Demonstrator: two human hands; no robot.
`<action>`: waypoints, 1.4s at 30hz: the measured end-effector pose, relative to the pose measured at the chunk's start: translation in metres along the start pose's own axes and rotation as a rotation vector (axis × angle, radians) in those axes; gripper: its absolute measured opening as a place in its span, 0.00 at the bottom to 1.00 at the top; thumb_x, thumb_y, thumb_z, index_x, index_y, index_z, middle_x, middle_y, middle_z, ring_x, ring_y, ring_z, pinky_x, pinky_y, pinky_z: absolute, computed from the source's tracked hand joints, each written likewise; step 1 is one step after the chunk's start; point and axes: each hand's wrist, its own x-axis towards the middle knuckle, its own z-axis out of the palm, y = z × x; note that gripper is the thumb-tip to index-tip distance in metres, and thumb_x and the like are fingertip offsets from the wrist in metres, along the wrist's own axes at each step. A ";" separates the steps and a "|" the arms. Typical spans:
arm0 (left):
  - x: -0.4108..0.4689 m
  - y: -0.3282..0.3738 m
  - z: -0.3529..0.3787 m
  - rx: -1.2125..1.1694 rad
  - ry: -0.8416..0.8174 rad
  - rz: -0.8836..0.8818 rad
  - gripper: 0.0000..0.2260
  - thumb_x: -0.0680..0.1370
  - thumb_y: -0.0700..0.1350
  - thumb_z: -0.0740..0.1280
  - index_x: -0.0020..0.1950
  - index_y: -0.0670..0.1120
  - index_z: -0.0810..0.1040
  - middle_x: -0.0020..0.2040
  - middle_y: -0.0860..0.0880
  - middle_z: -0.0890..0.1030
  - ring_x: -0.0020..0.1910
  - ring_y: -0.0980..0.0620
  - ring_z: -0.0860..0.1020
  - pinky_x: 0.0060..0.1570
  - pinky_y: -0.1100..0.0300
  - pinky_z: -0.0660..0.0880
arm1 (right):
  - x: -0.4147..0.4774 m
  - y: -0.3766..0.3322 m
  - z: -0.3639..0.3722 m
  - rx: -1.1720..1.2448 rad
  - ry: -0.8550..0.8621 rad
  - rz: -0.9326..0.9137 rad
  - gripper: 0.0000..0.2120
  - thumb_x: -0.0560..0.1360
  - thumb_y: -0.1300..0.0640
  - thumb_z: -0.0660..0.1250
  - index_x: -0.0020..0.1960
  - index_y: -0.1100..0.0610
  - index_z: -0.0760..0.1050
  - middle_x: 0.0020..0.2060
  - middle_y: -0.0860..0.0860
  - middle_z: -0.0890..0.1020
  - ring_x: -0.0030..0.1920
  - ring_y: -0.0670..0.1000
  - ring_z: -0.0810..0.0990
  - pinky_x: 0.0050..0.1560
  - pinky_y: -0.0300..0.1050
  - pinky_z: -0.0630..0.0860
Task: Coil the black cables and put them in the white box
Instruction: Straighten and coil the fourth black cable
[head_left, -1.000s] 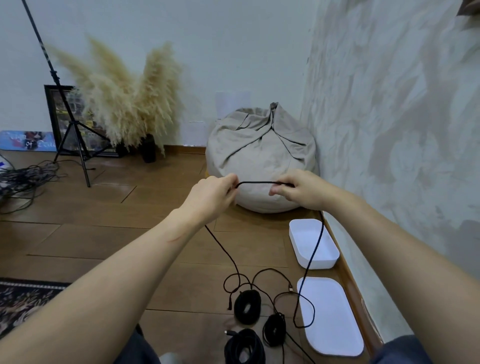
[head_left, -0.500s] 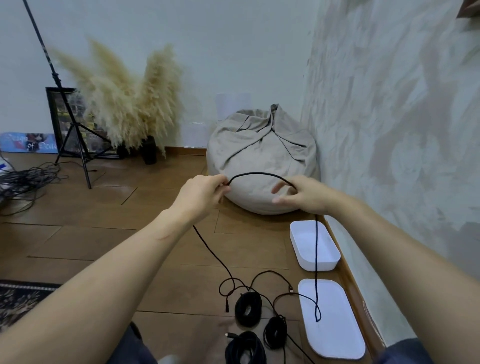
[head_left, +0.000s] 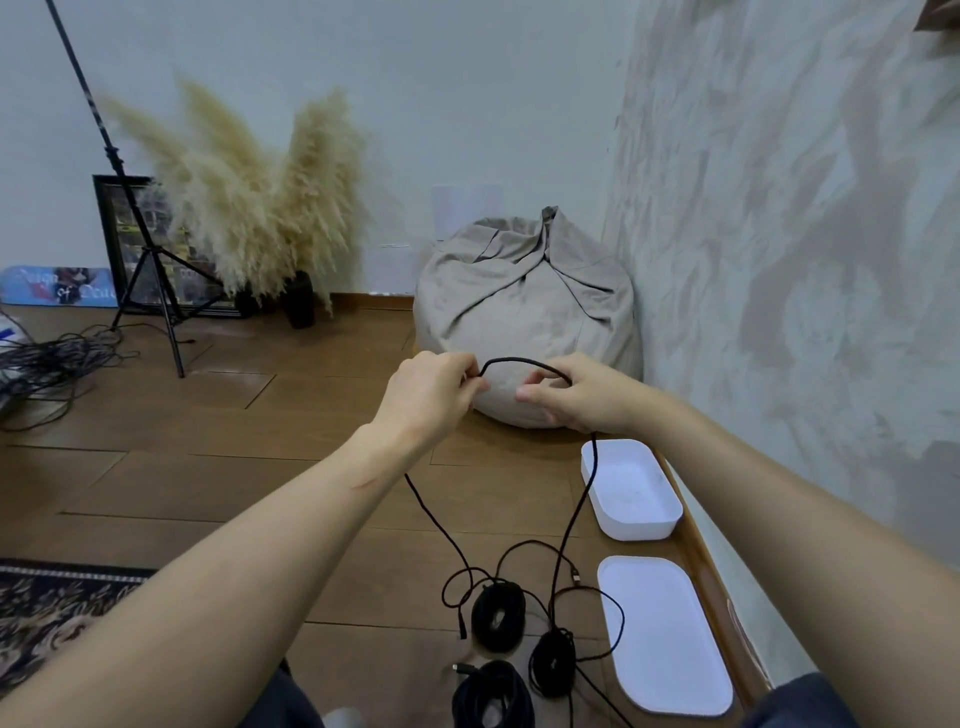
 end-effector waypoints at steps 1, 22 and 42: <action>0.000 0.001 0.000 0.002 0.002 -0.003 0.11 0.80 0.55 0.67 0.42 0.51 0.77 0.35 0.53 0.82 0.39 0.47 0.79 0.40 0.48 0.79 | 0.000 -0.001 0.000 0.027 -0.010 0.014 0.13 0.79 0.45 0.68 0.53 0.56 0.78 0.31 0.52 0.77 0.30 0.50 0.71 0.28 0.41 0.67; 0.001 -0.017 -0.021 -0.054 0.003 0.114 0.11 0.83 0.54 0.65 0.47 0.51 0.82 0.32 0.62 0.74 0.34 0.59 0.74 0.34 0.64 0.65 | -0.002 0.009 -0.028 -0.540 0.157 0.018 0.11 0.84 0.54 0.59 0.54 0.53 0.80 0.36 0.42 0.74 0.41 0.47 0.74 0.41 0.41 0.66; 0.006 -0.016 -0.034 -0.069 0.120 0.132 0.14 0.81 0.59 0.66 0.41 0.51 0.78 0.30 0.54 0.76 0.32 0.55 0.74 0.34 0.55 0.70 | 0.000 0.005 -0.028 -0.351 0.250 -0.104 0.08 0.81 0.49 0.65 0.45 0.46 0.81 0.35 0.47 0.80 0.37 0.47 0.76 0.43 0.48 0.71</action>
